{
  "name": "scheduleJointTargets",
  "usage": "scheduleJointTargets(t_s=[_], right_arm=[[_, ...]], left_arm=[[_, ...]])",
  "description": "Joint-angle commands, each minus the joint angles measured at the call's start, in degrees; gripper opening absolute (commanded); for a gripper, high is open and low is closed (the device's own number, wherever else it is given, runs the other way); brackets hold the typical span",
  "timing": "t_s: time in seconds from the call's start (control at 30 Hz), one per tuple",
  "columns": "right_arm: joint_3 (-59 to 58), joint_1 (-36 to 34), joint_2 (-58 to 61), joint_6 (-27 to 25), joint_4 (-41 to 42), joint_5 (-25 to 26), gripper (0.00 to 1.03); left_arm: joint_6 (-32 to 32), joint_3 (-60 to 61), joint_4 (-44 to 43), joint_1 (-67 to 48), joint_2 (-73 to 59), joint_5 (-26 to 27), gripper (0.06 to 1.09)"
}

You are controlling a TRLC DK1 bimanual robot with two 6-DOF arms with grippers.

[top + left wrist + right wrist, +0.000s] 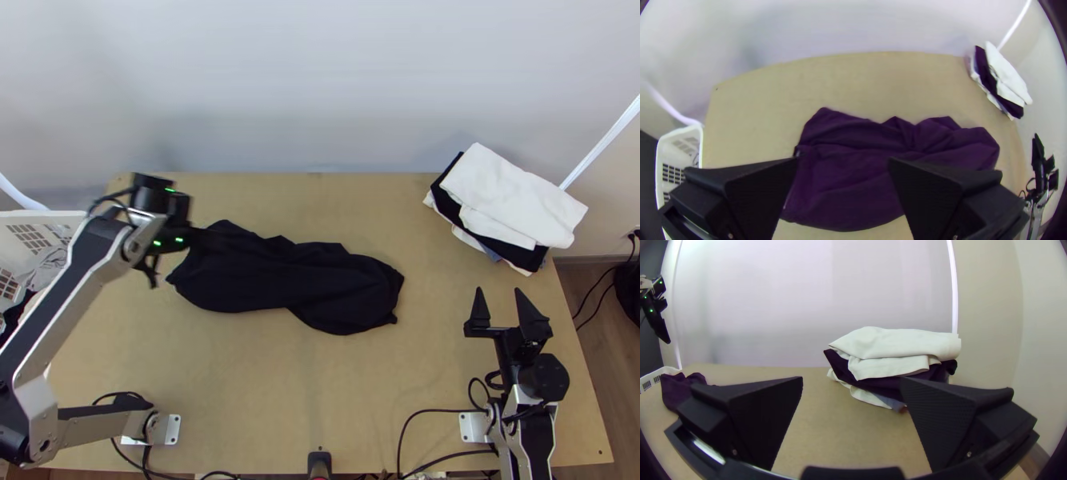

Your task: Fold the t-shirt

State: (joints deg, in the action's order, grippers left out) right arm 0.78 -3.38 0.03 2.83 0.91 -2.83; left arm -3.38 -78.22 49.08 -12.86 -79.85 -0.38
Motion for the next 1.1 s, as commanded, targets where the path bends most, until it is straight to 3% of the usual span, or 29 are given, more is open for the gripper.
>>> scheduleJointTargets(t_s=[0.0, 0.37, 0.53, 0.73, 0.77, 0.8, 0.83, 0.93, 1.07], right_arm=[[-0.3, 0.6, -0.1, 0.6, -0.9, 0.3, 0.98], [-0.3, 0.6, -0.1, 0.6, -0.9, 0.3, 0.98], [-0.3, 0.6, -0.1, 0.6, -0.9, 0.4, 0.98], [-0.3, 0.6, -0.1, 0.6, -0.9, 0.3, 0.98], [-0.3, 0.6, -0.1, 0.6, -0.9, 0.3, 0.98], [-0.3, 0.6, -0.1, 0.6, -0.9, 0.3, 0.98], [-0.3, 0.6, -0.2, 0.6, -0.9, 0.4, 0.98], [-0.3, 0.6, -0.1, 0.6, -0.9, 0.3, 0.98], [-0.3, 0.6, -0.1, 0.6, -0.9, 0.4, 0.98]], left_arm=[[3.6, 1.0, 3.0, 4.7, -3.6, 0.7, 1.03], [6.7, 6.4, 5.0, 11.9, -9.9, 0.7, 1.03], [6.8, 9.1, 3.3, 11.8, -11.2, 1.3, 0.58], [7.9, 11.9, 1.5, 11.4, -12.5, 2.1, 0.56], [8.1, 12.0, 1.1, 11.4, -12.2, 2.1, 0.46], [8.8, 11.8, 0.5, 11.4, -11.6, 2.1, 0.24], [9.7, 11.3, -0.1, 11.4, -10.9, 2.0, 0.09], [11.5, 8.7, -0.2, 12.2, -9.1, 2.0, 0.1], [8.4, -0.7, 0.0, 15.9, -8.2, 2.0, 0.1]])
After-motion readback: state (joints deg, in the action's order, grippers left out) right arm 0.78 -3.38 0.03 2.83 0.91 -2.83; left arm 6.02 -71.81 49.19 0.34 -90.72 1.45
